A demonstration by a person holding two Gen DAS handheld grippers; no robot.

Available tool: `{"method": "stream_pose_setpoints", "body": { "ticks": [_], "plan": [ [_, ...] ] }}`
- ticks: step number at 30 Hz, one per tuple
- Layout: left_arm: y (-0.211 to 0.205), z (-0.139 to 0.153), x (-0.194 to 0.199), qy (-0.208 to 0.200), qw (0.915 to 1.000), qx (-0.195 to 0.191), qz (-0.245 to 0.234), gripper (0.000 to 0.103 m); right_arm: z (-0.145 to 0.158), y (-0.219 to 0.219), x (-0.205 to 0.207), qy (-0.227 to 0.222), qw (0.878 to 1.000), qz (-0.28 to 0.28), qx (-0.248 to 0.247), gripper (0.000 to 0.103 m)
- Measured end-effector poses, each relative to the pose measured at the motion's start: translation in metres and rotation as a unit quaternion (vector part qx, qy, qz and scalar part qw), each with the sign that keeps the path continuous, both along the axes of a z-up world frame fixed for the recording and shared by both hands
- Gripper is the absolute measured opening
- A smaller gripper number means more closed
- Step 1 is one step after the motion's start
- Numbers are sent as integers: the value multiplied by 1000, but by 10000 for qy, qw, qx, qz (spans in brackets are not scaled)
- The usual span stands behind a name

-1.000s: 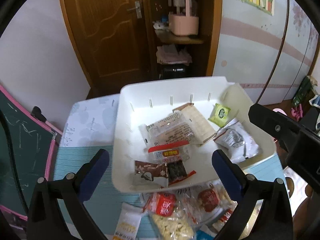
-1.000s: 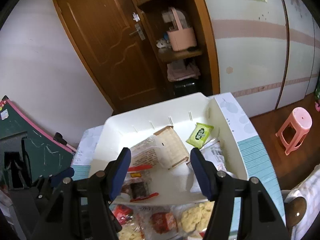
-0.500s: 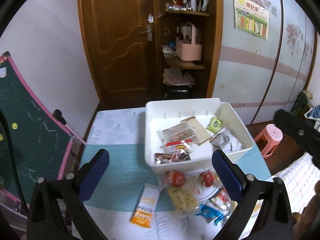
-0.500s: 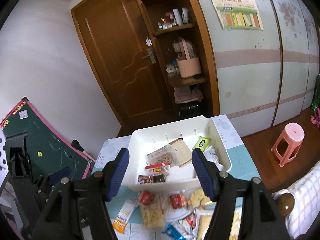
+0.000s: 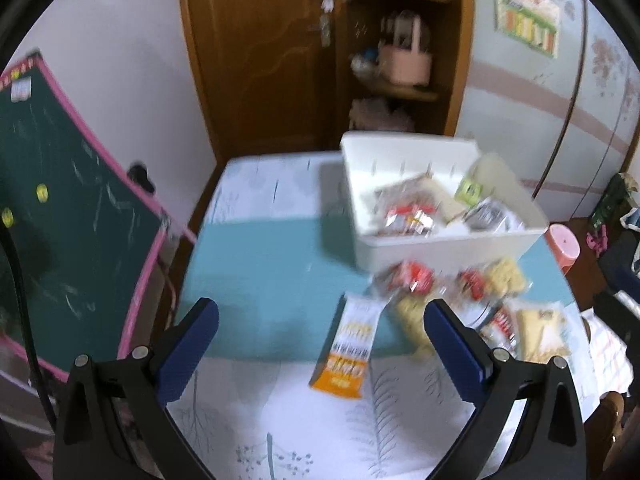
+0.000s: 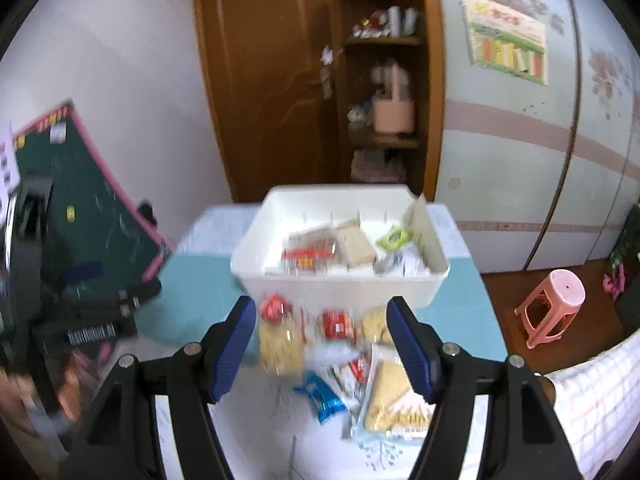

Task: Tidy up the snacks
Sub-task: 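Withdraw both tools from the bin toward the remaining snacks, then grasp the orange-and-white OATS stick with the left tool while the right tool grasps the blue biscuit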

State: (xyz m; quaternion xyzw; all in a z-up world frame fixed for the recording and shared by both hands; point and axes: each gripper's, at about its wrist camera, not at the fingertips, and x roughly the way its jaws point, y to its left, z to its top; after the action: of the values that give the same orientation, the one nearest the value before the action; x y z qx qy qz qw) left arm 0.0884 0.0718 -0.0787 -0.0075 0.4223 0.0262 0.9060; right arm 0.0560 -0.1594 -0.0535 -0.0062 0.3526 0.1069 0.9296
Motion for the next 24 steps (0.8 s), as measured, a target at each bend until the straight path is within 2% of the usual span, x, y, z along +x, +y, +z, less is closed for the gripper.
{"method": "stream_pose_setpoints", "body": {
  "ticks": [6, 11, 18, 21, 24],
  "plan": [
    [7, -57, 12, 764, 9971, -50, 12, 102, -65, 1, 7, 823, 9962, 197, -221, 68],
    [2, -93, 26, 1190, 9929, -34, -62, 102, -110, 2, 25, 1489, 9879, 263, -336, 68],
    [-7, -136, 46, 1773, 9838, -191, -157, 102, -142, 20, 38, 1835, 9788, 638, -641, 67],
    [-9, -149, 53, 1933, 9808, -195, -168, 101, -154, 25, 42, 1912, 9759, 716, -775, 63],
    [-9, -156, 60, 2045, 9784, -218, -180, 95, -164, 27, 43, 1963, 9733, 805, -880, 55]
  ]
}}
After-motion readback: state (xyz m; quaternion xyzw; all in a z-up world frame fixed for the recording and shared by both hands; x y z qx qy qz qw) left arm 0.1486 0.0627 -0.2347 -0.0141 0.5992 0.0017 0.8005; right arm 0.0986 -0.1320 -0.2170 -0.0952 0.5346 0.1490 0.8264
